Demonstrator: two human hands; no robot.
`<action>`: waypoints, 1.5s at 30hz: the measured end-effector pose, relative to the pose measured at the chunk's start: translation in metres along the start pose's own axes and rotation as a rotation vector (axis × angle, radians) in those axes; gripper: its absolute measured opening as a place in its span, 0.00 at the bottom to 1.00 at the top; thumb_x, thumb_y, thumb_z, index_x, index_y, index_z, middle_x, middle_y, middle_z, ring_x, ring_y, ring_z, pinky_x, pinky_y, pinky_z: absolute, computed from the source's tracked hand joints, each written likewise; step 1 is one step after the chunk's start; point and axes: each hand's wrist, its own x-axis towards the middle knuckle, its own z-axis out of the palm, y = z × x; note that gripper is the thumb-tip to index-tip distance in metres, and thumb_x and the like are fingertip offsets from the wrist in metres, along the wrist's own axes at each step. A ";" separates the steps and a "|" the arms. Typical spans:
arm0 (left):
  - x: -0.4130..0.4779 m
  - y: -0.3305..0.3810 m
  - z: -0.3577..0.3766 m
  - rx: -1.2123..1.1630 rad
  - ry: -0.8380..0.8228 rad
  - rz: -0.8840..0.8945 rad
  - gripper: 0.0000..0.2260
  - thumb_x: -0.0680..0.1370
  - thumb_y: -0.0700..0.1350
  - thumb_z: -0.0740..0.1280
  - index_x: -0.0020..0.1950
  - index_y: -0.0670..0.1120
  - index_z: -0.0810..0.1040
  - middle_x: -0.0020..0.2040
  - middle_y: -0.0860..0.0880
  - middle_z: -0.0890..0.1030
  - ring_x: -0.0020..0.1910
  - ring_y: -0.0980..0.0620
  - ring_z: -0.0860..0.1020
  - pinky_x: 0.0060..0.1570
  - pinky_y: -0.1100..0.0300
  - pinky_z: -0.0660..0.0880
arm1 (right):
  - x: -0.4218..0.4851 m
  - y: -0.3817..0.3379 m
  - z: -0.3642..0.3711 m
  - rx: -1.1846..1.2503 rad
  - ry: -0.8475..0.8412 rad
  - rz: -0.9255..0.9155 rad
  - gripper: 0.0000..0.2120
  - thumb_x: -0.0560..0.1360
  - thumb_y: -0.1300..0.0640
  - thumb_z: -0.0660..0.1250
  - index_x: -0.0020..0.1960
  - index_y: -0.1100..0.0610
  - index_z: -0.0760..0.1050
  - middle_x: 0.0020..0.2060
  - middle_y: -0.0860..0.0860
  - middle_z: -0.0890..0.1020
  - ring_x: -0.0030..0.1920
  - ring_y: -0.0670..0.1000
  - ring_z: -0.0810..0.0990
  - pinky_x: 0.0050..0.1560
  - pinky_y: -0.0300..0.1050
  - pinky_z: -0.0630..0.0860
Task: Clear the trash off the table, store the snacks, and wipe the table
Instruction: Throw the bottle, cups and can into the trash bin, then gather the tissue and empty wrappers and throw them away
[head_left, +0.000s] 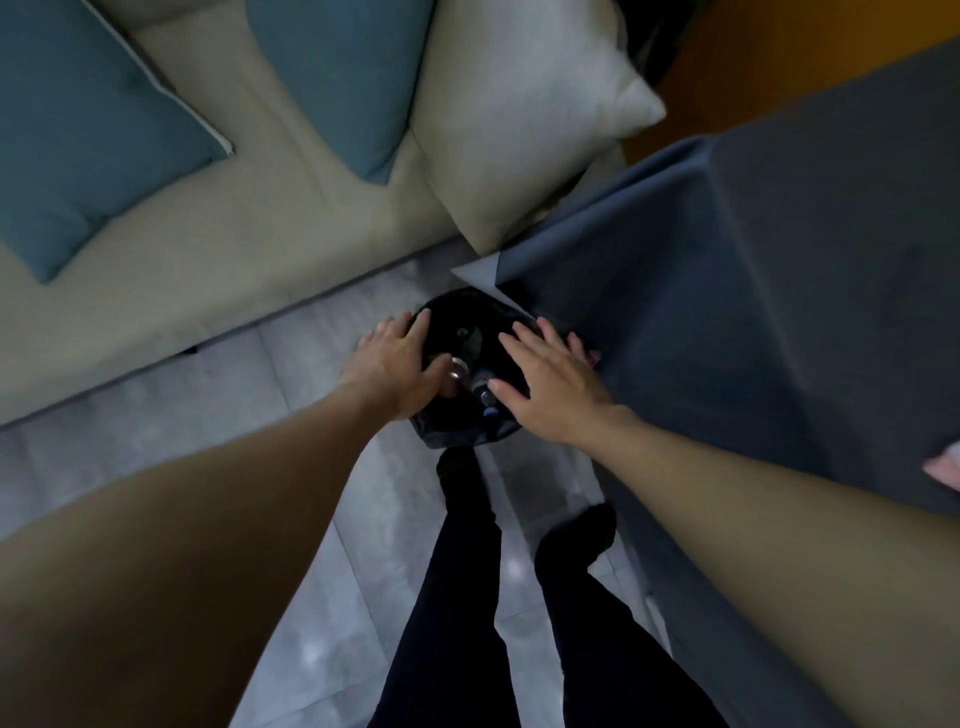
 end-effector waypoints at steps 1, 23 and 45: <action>-0.004 0.004 -0.010 0.034 0.005 0.008 0.32 0.81 0.61 0.55 0.80 0.47 0.54 0.77 0.42 0.61 0.76 0.42 0.59 0.75 0.47 0.57 | -0.004 -0.004 -0.011 -0.010 0.012 0.006 0.34 0.80 0.37 0.54 0.80 0.53 0.54 0.80 0.52 0.55 0.79 0.56 0.47 0.77 0.63 0.45; -0.121 0.159 -0.221 0.209 0.317 0.256 0.30 0.82 0.60 0.54 0.81 0.50 0.51 0.81 0.44 0.54 0.79 0.44 0.52 0.77 0.48 0.51 | -0.156 -0.034 -0.226 -0.069 0.420 0.046 0.40 0.77 0.28 0.43 0.80 0.51 0.52 0.80 0.50 0.53 0.79 0.56 0.44 0.76 0.62 0.39; -0.137 0.449 -0.158 0.453 0.094 0.718 0.33 0.81 0.64 0.51 0.81 0.53 0.45 0.81 0.47 0.50 0.79 0.41 0.52 0.76 0.45 0.54 | -0.389 0.164 -0.217 0.159 0.654 0.592 0.36 0.77 0.29 0.46 0.80 0.45 0.49 0.80 0.47 0.50 0.80 0.54 0.45 0.76 0.66 0.43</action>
